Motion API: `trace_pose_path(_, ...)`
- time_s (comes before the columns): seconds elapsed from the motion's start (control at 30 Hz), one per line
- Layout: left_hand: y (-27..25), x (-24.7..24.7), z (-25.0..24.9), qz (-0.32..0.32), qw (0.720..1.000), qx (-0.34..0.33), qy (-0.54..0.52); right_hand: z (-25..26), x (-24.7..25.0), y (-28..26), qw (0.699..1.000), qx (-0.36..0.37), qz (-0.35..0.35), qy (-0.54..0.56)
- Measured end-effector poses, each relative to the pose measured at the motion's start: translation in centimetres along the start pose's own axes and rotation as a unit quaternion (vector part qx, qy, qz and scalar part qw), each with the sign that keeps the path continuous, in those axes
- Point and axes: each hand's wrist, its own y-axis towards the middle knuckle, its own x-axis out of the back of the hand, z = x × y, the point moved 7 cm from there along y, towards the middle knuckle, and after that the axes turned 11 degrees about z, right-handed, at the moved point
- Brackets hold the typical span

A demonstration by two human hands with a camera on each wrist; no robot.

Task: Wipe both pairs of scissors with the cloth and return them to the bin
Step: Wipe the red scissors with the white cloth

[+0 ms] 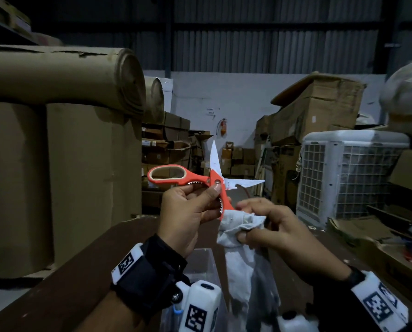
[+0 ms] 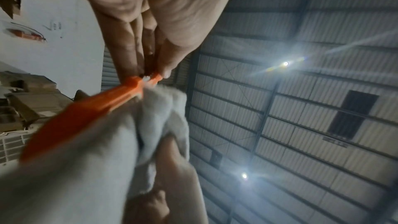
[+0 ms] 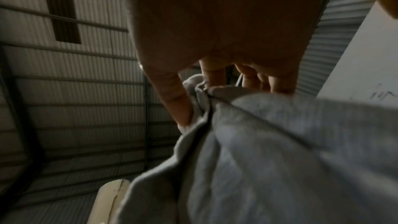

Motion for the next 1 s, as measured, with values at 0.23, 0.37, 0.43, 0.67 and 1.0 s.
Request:
trace_pose_path(0.23,0.3,0.3,-0.8,0.033,0.999,-0.008,-0.015,3.2,5.8,-2.1,0.963,0.092,-0.201,-0.152)
trace_pose_path(0.37,0.0,-0.6,0.0,0.047,0.999,0.004,-0.008,5.4,5.1,-3.5,0.856,0.164,-0.301,-0.387)
trace_pose_path(0.43,-0.3,-1.1,0.4,0.052,0.999,0.011,-0.007,5.4,4.0,-3.4,0.824,0.18,-0.283,-0.457)
trace_pose_path(0.67,-0.8,-2.0,1.1,0.059,0.998,0.018,0.004,3.9,1.3,-2.0,0.773,0.163,-0.185,-0.584)
trace_pose_path(1.0,-0.9,-1.6,1.5,0.026,1.0,-0.005,0.015,2.8,-0.6,-0.5,0.761,0.105,-0.115,-0.63)
